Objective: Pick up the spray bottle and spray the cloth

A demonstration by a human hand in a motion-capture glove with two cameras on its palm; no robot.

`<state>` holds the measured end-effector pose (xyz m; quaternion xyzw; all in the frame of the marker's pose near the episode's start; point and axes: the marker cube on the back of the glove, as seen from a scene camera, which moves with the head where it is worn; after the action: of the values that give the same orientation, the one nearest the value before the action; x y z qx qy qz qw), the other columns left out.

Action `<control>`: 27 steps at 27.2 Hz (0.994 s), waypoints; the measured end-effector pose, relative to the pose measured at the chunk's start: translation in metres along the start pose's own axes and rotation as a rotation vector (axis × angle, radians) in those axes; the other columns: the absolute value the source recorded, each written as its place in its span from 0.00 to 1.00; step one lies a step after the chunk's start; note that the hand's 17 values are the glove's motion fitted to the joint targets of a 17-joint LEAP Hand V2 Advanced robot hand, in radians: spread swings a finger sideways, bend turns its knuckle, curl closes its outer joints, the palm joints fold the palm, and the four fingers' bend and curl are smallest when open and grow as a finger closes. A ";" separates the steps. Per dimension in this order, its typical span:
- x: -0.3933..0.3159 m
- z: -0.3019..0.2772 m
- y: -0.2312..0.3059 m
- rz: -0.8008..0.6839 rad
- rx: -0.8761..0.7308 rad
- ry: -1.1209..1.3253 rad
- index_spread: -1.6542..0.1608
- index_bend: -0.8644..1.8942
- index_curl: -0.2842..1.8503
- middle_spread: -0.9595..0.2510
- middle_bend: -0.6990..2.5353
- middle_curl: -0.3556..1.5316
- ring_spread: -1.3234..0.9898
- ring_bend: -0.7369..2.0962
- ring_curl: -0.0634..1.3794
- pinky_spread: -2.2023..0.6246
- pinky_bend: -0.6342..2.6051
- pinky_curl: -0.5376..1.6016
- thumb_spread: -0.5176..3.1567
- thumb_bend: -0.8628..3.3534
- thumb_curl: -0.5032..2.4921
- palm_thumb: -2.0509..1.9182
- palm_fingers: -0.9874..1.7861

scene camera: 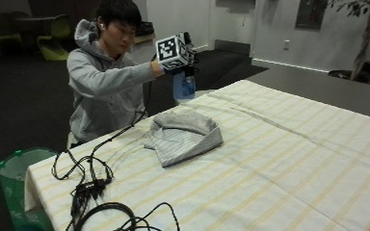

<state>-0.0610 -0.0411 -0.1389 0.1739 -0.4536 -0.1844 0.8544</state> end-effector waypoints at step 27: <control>0.079 0.238 -0.043 0.011 -0.069 -0.298 0.81 0.49 0.40 0.72 0.43 0.47 0.51 0.53 0.39 0.69 0.34 0.47 0.15 0.20 0.41 0.76 0.86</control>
<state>-0.2261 -0.1469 0.0226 0.1125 -0.5698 -0.2191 0.7840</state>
